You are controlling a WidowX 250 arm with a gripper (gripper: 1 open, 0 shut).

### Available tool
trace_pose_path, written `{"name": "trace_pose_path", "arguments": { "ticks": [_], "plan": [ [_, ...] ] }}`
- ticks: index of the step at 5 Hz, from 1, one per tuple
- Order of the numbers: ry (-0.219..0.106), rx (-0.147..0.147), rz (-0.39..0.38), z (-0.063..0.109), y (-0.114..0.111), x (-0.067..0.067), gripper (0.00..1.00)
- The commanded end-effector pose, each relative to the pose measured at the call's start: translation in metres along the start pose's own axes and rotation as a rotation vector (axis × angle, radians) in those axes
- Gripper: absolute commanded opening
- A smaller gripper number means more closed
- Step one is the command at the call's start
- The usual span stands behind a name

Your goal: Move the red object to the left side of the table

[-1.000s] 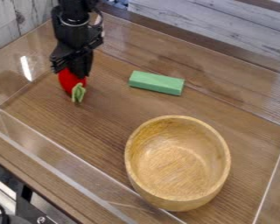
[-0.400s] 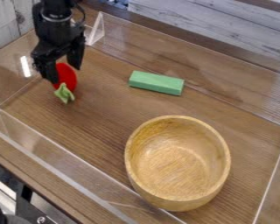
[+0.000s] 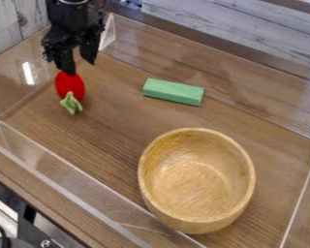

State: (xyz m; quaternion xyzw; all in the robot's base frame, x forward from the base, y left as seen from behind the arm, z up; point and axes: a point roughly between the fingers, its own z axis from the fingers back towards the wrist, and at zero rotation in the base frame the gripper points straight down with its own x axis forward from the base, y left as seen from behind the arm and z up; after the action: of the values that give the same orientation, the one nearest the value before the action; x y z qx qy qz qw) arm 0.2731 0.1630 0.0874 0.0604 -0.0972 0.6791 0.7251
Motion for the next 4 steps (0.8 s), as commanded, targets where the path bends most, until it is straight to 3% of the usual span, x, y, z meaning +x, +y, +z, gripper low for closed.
{"name": "trace_pose_path", "arguments": {
  "ticks": [1, 3, 4],
  "plan": [
    [-0.033, -0.037, 0.020, 0.020, -0.005, 0.024, 1.00],
    [-0.022, -0.057, -0.106, 0.027, -0.022, 0.022, 1.00],
    [-0.025, -0.061, -0.138, 0.020, -0.025, 0.020, 1.00]
  ]
}}
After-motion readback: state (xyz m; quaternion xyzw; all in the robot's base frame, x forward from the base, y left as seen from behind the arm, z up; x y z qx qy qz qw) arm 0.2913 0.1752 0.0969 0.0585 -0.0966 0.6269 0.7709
